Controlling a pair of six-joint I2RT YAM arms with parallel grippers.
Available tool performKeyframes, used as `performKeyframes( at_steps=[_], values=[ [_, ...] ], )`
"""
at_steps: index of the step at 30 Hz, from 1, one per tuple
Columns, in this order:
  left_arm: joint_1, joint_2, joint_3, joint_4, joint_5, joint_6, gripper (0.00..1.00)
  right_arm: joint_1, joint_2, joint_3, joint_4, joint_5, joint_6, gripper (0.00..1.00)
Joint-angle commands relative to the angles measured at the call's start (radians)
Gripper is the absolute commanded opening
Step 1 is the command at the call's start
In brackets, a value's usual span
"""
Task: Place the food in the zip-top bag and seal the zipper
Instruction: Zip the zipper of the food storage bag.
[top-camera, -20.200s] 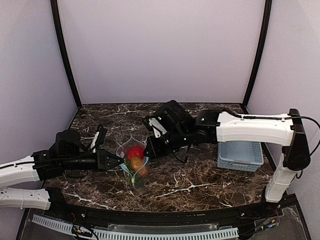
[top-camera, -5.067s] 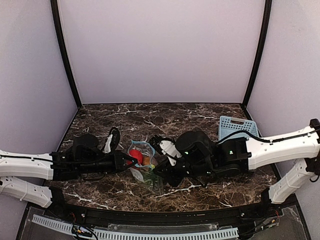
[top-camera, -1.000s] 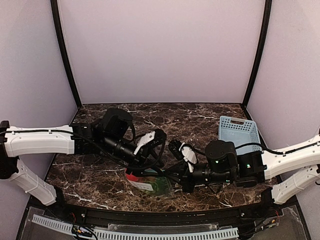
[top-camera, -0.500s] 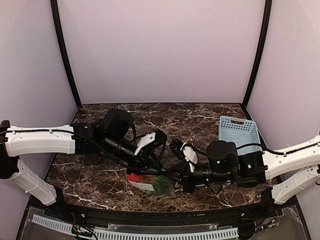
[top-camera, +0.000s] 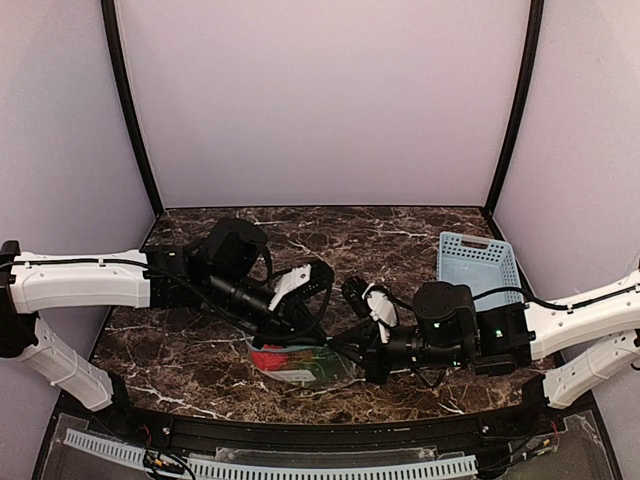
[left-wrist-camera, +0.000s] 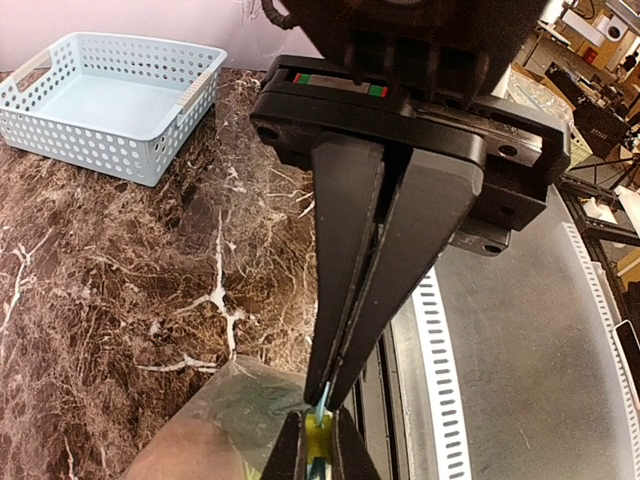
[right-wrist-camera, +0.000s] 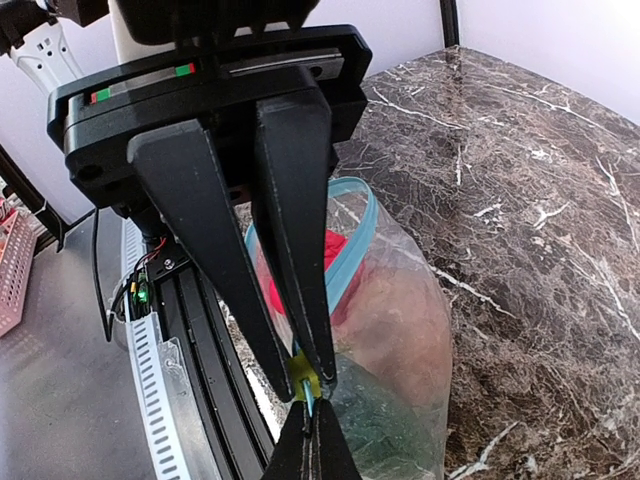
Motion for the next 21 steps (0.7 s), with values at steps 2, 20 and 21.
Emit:
performKeyframes(
  at_steps=[2, 20, 21],
  values=[
    [-0.006, -0.02, 0.01, -0.053, -0.025, -0.008, 0.01, 0.005, -0.011, 0.01, 0.015, 0.111, 0.034, 0.0],
    [-0.005, -0.042, -0.014, -0.087, -0.115, -0.025, 0.01, 0.001, 0.005, 0.035, -0.055, 0.27, 0.08, 0.0],
    [-0.005, -0.042, -0.015, -0.091, -0.119, -0.023, 0.01, 0.001, 0.003, 0.034, -0.056, 0.275, 0.082, 0.0]
  ],
)
